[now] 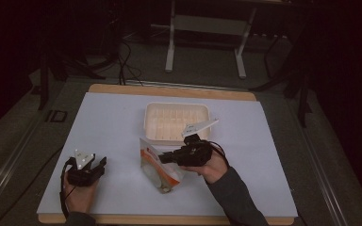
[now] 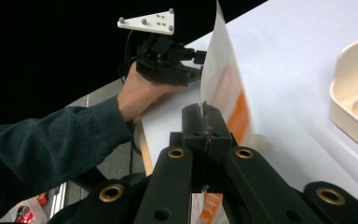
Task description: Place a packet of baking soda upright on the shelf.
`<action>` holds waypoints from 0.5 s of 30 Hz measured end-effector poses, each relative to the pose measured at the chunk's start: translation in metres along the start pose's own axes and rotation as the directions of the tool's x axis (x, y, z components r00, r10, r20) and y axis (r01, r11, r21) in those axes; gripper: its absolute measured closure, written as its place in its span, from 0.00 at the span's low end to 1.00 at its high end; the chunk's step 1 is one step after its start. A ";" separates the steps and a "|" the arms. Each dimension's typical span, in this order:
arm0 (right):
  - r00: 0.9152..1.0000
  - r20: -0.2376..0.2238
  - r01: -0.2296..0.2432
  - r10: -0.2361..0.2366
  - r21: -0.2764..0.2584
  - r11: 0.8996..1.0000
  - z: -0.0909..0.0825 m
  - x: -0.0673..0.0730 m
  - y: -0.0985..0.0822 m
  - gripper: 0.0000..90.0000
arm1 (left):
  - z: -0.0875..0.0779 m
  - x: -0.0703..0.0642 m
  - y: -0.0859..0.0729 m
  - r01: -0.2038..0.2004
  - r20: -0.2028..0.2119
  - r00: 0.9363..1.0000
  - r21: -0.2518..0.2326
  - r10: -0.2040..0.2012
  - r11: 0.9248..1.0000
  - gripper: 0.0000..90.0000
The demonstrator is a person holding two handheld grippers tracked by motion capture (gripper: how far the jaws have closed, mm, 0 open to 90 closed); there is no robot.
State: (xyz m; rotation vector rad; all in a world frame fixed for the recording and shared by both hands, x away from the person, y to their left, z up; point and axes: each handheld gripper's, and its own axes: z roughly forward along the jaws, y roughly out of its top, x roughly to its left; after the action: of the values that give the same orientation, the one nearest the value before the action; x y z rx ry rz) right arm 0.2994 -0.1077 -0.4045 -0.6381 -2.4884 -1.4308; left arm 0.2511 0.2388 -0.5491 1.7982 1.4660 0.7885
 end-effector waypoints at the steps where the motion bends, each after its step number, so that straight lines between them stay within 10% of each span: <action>1: 1.000 0.003 -0.003 0.003 -0.002 1.000 -0.001 -0.001 0.000 1.00 | 0.000 0.000 0.000 0.000 0.000 1.000 0.000 0.000 1.000 0.60; 15: 0.999 0.045 -0.024 0.027 -0.062 0.998 -0.028 -0.008 -0.003 1.00 | 0.000 0.000 0.000 0.000 -0.003 1.000 0.000 0.000 1.000 0.60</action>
State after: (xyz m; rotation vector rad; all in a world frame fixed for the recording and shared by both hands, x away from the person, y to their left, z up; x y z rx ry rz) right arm 0.3042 -0.1352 -0.3961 -0.7198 -2.4697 -1.5050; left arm 0.2511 0.2386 -0.5492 1.7983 1.4675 0.7914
